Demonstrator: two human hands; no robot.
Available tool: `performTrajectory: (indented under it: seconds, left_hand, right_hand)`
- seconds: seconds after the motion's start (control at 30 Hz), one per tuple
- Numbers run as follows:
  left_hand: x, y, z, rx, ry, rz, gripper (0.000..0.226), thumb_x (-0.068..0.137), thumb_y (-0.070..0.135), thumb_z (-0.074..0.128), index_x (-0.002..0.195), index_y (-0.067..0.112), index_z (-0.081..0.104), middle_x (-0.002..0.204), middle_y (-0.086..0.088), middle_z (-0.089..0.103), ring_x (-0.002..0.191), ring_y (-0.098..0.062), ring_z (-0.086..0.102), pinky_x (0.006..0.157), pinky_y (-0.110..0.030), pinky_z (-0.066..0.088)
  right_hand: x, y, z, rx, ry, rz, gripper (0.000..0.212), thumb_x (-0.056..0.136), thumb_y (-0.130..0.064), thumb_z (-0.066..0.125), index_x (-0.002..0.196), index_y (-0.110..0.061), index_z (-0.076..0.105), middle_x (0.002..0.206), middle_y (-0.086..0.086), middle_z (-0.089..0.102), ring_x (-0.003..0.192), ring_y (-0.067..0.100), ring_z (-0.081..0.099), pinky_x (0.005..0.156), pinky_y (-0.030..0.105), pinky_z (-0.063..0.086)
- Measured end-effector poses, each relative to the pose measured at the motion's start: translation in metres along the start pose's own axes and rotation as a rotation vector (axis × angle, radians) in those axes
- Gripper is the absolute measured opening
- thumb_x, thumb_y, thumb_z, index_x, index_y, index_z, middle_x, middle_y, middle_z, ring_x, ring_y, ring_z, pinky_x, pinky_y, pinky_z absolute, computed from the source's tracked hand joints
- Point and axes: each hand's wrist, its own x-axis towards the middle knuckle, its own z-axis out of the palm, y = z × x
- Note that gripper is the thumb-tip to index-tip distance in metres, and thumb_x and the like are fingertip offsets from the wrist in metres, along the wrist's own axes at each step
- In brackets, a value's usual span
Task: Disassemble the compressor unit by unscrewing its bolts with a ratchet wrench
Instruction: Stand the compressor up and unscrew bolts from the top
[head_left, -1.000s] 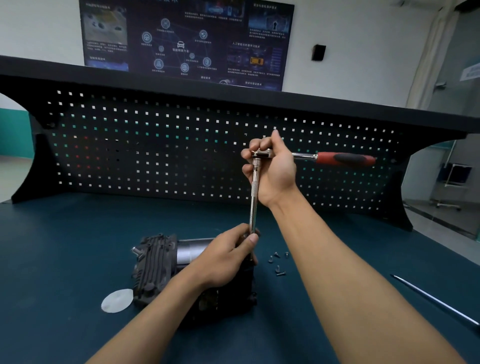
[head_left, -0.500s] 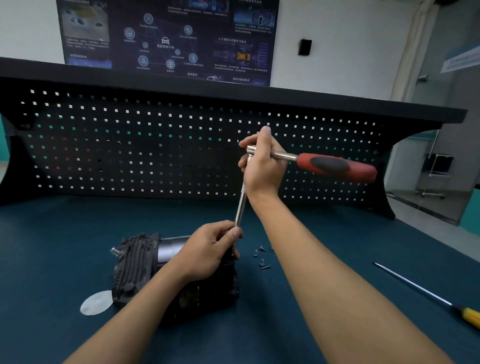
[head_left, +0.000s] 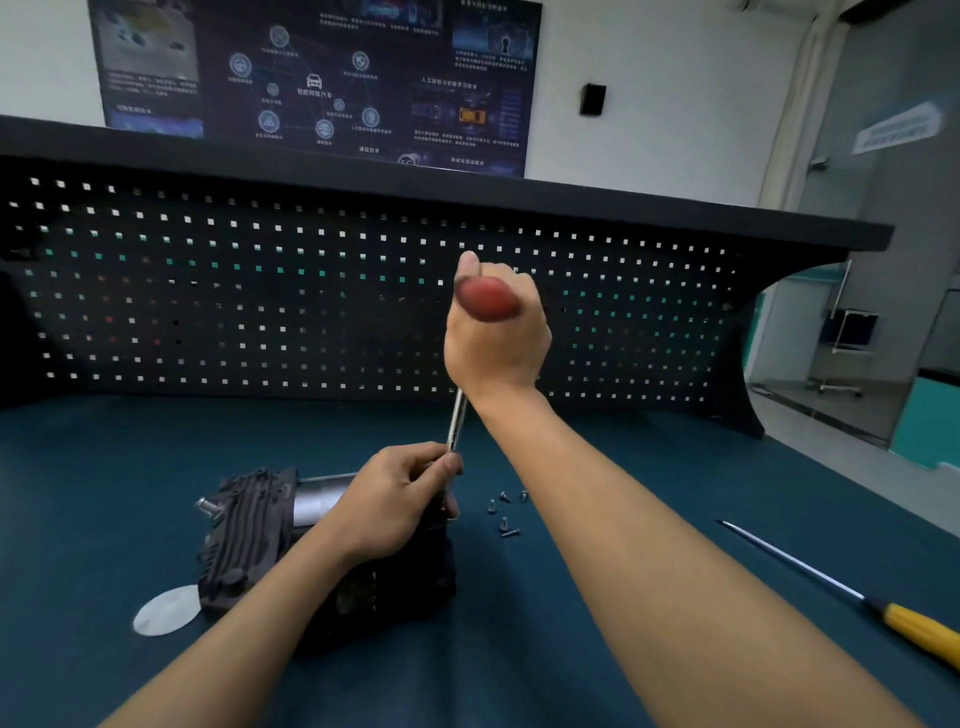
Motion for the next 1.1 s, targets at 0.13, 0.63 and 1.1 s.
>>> performTrajectory:
  seconds: [0.13, 0.63, 1.1]
  left_hand:
    - [0.0, 0.001, 0.0, -0.004, 0.009, -0.019, 0.026, 0.102, 0.035, 0.049, 0.095, 0.018, 0.067, 0.075, 0.005, 0.075, 0.074, -0.014, 0.069, 0.069, -0.022, 0.05]
    - [-0.001, 0.001, -0.002, -0.081, -0.04, -0.057, 0.034, 0.104, 0.035, 0.045, 0.099, 0.005, 0.06, 0.079, -0.003, 0.075, 0.08, -0.021, 0.071, 0.076, -0.036, 0.051]
    - [-0.001, -0.005, -0.002, -0.122, -0.053, -0.02, 0.024, 0.104, 0.039, 0.042, 0.105, 0.024, 0.06, 0.082, -0.003, 0.075, 0.087, -0.026, 0.068, 0.082, -0.04, 0.051]
  right_hand:
    - [0.002, -0.008, 0.005, -0.286, -0.03, -0.098, 0.036, 0.103, -0.032, 0.05, 0.082, -0.011, 0.07, 0.096, -0.004, 0.07, 0.096, 0.024, 0.055, 0.075, 0.039, 0.039]
    - [-0.003, -0.019, 0.023, 0.531, -0.224, 0.343, 0.033, 0.103, -0.015, 0.051, 0.072, -0.005, 0.06, 0.073, 0.012, 0.063, 0.068, 0.018, 0.059, 0.064, 0.03, 0.045]
    - [0.012, -0.004, 0.0, 1.199, -0.513, 0.795, 0.044, 0.108, -0.034, 0.038, 0.072, -0.015, 0.053, 0.077, -0.002, 0.061, 0.053, 0.009, 0.044, 0.048, 0.02, 0.031]
